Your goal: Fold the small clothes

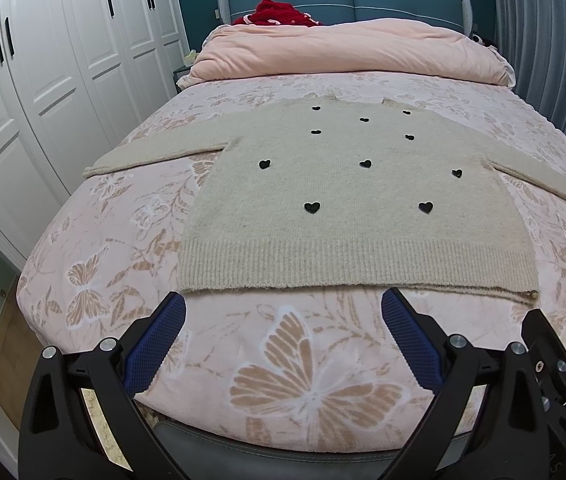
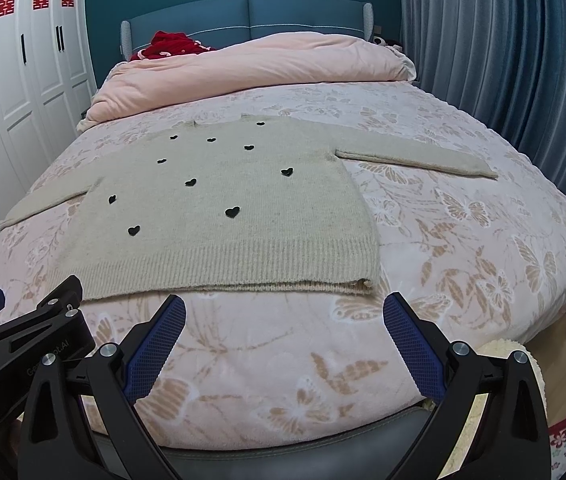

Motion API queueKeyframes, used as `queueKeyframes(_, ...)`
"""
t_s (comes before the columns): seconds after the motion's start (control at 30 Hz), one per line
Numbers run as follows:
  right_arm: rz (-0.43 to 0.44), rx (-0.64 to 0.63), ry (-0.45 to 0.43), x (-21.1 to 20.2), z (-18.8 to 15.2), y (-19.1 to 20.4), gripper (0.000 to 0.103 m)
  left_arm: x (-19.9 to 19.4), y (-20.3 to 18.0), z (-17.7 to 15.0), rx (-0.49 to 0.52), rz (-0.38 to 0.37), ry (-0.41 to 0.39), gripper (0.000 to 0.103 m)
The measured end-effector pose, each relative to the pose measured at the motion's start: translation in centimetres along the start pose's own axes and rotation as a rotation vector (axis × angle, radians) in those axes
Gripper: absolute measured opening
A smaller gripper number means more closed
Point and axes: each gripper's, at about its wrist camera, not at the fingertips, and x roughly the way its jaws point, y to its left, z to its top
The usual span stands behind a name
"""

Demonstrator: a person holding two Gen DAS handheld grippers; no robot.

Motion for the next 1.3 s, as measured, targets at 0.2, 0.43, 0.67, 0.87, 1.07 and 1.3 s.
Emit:
queueKeyframes(0.2, 0.001, -0.001, 0.0, -0.01, -0.15, -0.02, 0.098, 0.0, 0.03, 0.0, 0.001, 0.0, -0.001, 0.096)
queueKeyframes(0.43, 0.0, -0.001, 0.001, -0.04, -0.12, 0.03, 0.098, 0.0, 0.03, -0.05, 0.0, 0.001, 0.0, 0.096)
queueKeyframes(0.67, 0.0, -0.001, 0.002, 0.0, -0.08, 0.01, 0.098, 0.01, 0.07, -0.04, 0.0, 0.001, 0.001, 0.096)
queueKeyframes(0.87, 0.0, 0.002, 0.004, 0.02, -0.47, 0.06, 0.098, -0.03, 0.1, -0.12, 0.0, 0.001, 0.001, 0.095)
queueKeyframes(1.07, -0.001, 0.006, 0.009, 0.08, -0.62, -0.05, 0.098, -0.01, 0.18, -0.17, -0.001, 0.001, 0.002, 0.095)
queueKeyframes(1.3, -0.001, 0.009, 0.012, 0.17, -0.81, -0.13, 0.098, 0.05, 0.41, -0.39, -0.001, 0.002, 0.005, 0.095)
